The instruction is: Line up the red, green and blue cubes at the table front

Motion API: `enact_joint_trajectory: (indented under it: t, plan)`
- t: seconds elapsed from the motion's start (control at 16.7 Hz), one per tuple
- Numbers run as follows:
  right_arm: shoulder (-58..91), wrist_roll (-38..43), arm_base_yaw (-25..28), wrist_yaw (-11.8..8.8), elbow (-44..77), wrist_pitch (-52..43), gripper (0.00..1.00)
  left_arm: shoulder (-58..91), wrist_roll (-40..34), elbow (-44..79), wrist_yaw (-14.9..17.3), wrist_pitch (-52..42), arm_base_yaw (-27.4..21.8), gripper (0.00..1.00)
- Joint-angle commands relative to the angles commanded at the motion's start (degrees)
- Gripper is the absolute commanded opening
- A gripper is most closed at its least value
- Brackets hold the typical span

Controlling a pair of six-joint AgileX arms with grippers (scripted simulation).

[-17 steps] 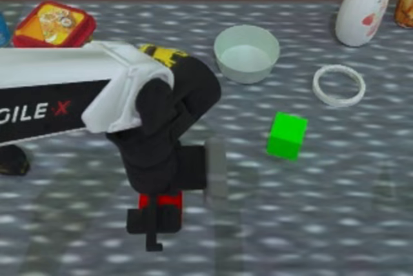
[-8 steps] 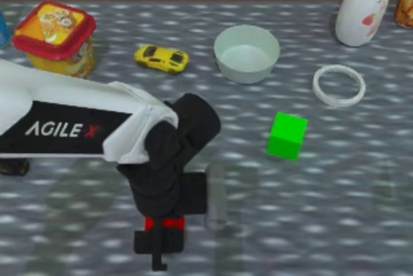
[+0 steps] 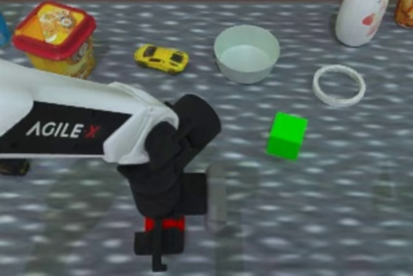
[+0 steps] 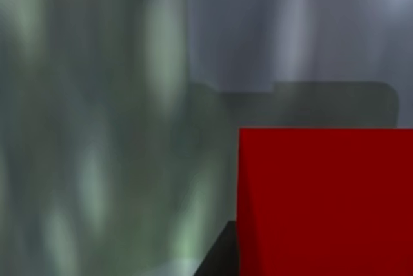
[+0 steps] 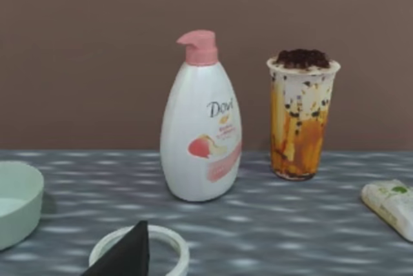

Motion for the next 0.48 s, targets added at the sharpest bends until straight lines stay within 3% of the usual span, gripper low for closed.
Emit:
enact_joint_trajectory:
  t: [0.42, 0.48]
  plan:
    - [0.0, 0.0, 0.0, 0.0, 0.0, 0.0, 1.0, 0.0, 0.0, 0.0, 0.0, 0.0, 0.0, 0.98]
    - [0.0, 0.0, 0.0, 0.0, 0.0, 0.0, 1.0, 0.0, 0.0, 0.0, 0.0, 0.0, 0.0, 1.0]
